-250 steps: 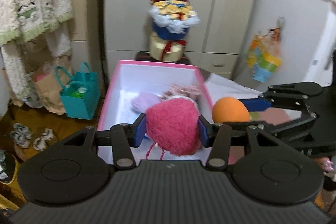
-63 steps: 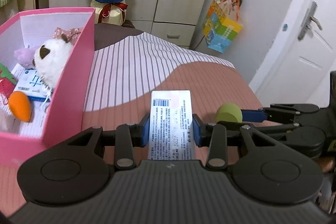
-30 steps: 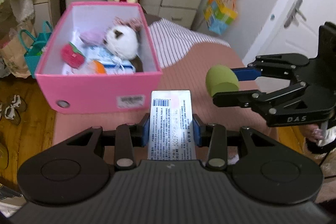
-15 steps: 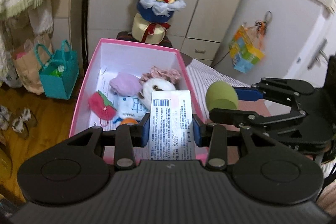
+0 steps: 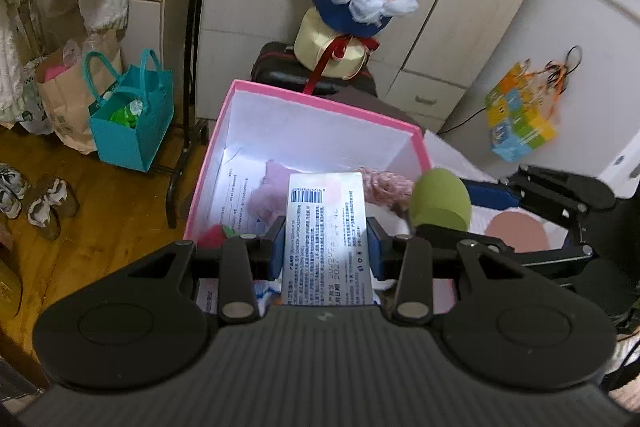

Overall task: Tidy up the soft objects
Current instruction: 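Lower the wipes pack and sponge into the box and open both grippers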

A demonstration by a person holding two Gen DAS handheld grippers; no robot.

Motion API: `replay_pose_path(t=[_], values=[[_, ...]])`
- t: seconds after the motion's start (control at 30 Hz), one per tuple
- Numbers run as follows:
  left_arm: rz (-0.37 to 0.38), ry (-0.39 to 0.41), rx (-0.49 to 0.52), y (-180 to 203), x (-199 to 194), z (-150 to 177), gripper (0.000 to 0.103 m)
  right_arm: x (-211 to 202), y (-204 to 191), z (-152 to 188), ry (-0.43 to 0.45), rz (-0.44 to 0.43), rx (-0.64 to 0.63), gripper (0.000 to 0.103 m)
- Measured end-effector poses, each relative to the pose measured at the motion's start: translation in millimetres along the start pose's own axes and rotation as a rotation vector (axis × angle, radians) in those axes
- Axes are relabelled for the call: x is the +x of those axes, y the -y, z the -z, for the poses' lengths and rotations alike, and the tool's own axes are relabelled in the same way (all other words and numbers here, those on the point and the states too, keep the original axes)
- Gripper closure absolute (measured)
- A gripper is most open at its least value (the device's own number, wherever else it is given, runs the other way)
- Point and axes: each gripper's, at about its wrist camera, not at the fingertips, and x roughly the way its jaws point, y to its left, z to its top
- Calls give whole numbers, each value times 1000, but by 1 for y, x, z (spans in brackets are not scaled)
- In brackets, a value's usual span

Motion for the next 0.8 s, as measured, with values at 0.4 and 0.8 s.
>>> replay_pose_path(t=[0.4,0.8], values=[[-34,-23,-70,-7,55,-24,64,52,49,-1,-45,-14,98,54],[-115,-33,25,-2,67,-28,43,78,46,0,-115,54,75,42]])
